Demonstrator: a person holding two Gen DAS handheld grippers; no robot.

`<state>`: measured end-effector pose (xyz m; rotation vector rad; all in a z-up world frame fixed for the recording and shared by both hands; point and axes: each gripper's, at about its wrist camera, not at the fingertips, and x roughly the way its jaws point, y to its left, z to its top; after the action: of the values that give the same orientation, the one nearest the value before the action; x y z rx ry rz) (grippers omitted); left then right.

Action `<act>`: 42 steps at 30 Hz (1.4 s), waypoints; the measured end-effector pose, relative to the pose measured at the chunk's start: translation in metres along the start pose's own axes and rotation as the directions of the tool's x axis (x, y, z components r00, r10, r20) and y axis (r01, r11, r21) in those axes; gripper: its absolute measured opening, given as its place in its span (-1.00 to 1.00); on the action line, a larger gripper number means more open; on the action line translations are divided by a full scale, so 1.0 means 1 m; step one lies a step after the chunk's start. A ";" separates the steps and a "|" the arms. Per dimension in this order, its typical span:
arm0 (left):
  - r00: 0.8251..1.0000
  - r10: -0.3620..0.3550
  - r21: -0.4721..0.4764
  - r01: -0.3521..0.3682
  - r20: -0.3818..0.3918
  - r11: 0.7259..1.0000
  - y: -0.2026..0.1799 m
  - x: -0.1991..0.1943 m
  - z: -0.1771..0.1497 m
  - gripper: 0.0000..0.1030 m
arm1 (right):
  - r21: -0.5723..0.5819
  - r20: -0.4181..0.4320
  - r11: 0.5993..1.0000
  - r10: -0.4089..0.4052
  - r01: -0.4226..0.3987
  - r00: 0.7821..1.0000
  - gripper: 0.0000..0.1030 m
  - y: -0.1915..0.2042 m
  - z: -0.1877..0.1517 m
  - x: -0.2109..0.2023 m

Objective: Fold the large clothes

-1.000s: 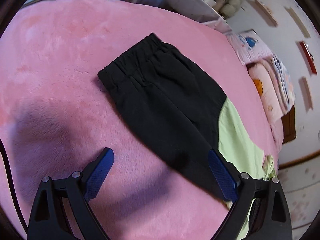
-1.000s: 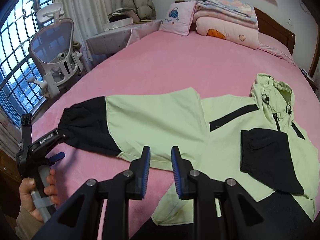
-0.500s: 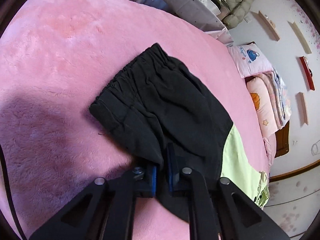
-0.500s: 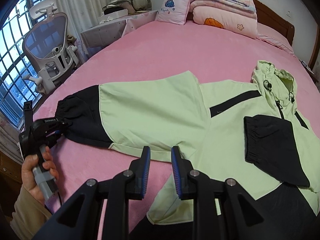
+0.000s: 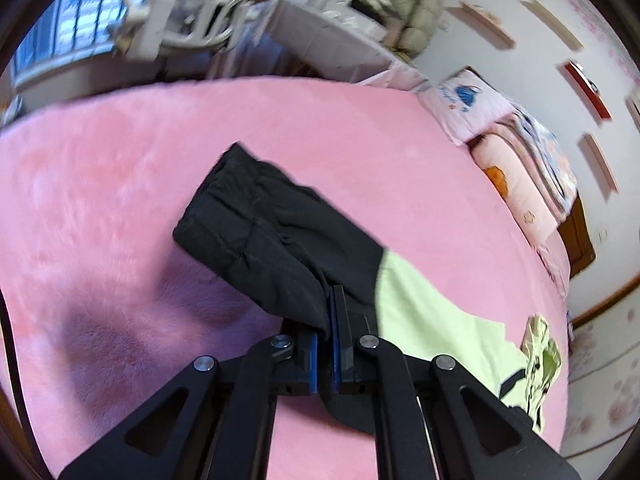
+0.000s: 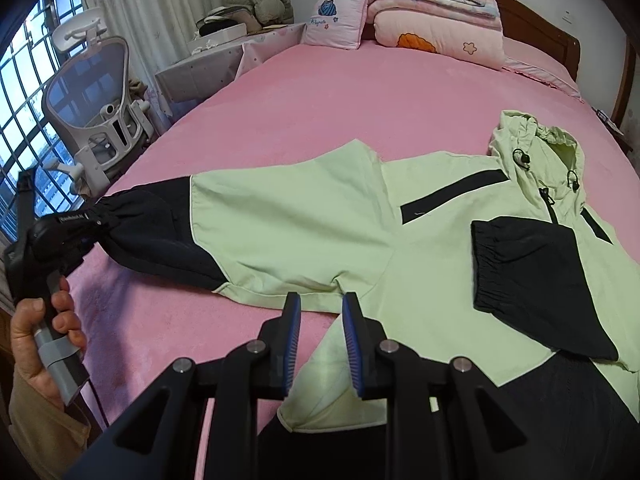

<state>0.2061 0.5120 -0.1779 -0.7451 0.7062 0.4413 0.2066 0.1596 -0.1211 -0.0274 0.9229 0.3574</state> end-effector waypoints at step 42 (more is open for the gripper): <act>0.939 -0.248 0.561 0.342 -0.239 0.754 -0.263 -0.099 -0.179 0.65 | 0.376 0.002 0.924 0.068 -0.064 0.998 0.02 -0.237 -0.054 -0.053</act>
<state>0.2185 0.1935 -0.0797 -0.2740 0.7962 -0.1445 0.2095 -0.0885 -0.1429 0.3566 0.9925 0.2375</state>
